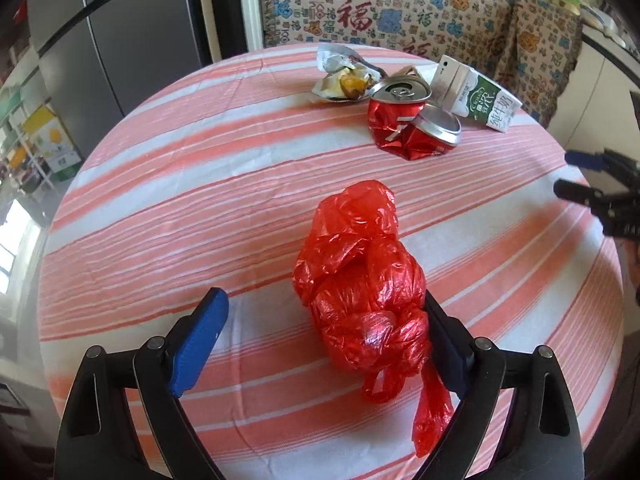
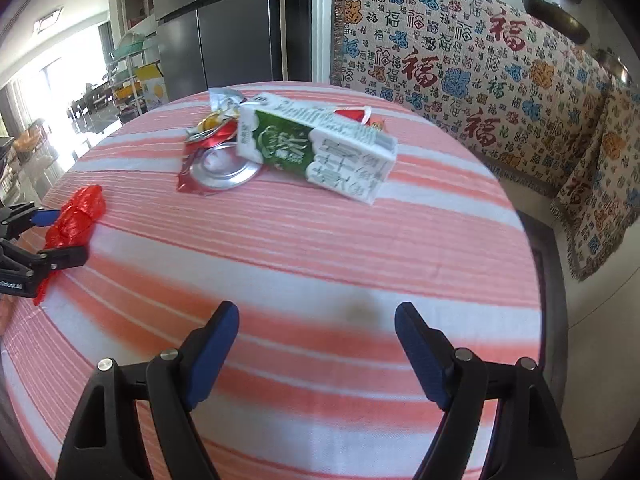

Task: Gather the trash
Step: 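Grasp the red plastic bag with the left tool, then lift the red bag with the left tool while the right tool grasps the milk carton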

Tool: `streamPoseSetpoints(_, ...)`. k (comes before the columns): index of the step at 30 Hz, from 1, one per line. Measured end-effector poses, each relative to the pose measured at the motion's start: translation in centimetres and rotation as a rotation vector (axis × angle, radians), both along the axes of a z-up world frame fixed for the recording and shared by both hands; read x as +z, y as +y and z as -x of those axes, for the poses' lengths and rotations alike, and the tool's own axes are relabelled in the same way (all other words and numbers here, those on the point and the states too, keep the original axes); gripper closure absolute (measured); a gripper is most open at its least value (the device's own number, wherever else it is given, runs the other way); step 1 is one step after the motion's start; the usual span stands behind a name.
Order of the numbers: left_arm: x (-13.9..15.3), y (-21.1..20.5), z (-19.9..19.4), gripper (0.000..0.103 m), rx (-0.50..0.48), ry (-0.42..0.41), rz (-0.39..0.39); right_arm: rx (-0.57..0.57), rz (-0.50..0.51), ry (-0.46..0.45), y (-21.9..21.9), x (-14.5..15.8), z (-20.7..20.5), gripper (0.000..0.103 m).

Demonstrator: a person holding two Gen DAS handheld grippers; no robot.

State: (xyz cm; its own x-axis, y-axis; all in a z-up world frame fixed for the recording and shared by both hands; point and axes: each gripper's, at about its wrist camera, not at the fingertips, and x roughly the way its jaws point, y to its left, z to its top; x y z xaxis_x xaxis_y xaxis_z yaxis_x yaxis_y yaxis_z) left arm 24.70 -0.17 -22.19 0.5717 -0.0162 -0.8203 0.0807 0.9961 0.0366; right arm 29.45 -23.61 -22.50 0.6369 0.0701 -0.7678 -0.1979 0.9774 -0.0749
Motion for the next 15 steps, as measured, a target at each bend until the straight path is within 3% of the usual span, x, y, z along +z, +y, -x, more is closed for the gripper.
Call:
streamPoseSetpoints(5,0.0,-0.1,-0.5,0.008,-0.020,0.006,-0.005,0.223,0.217,-0.019,0.9,3.1,-5.0,0.021)
streamPoseSetpoints(10,-0.1,-0.2,-0.6,0.007,-0.023,0.001,-0.003,0.390,0.393,0.096,2.9,2.9,-11.4,0.021)
streamPoseSetpoints(15,0.0,-0.2,-0.8,0.007,-0.035,0.003,-0.002,0.488,0.419,0.181,4.3,2.3,-14.5,0.021)
